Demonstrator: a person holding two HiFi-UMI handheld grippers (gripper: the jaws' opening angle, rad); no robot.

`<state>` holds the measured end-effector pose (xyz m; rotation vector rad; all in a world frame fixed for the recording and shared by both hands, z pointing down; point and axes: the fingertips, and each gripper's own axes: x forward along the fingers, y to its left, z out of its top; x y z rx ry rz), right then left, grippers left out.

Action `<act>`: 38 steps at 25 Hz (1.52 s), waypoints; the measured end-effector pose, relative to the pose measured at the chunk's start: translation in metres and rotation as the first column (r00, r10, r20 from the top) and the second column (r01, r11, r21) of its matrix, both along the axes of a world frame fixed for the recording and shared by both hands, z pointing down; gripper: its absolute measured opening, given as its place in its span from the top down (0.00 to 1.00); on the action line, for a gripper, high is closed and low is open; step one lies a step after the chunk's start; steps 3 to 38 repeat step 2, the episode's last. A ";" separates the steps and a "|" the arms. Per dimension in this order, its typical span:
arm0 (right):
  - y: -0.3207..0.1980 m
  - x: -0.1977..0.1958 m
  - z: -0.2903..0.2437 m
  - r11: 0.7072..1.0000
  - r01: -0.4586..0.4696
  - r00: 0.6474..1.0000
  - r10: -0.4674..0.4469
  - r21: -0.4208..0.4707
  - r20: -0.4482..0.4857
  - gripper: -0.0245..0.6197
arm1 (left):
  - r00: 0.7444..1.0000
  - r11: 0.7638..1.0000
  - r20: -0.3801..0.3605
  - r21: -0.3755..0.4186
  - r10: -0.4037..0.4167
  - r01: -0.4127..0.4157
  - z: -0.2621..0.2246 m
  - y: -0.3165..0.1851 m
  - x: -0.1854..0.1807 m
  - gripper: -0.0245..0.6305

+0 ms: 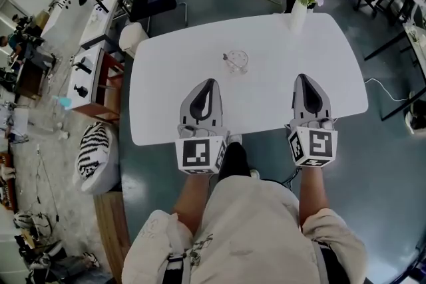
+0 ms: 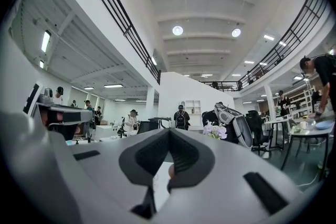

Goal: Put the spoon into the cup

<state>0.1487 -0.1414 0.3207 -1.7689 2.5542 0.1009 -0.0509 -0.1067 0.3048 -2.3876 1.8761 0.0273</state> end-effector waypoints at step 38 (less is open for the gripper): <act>0.001 0.001 0.003 1.000 0.001 1.000 -0.001 0.000 -0.001 0.98 | 1.000 1.000 0.000 0.000 0.003 -0.003 0.003 0.001 0.003 0.95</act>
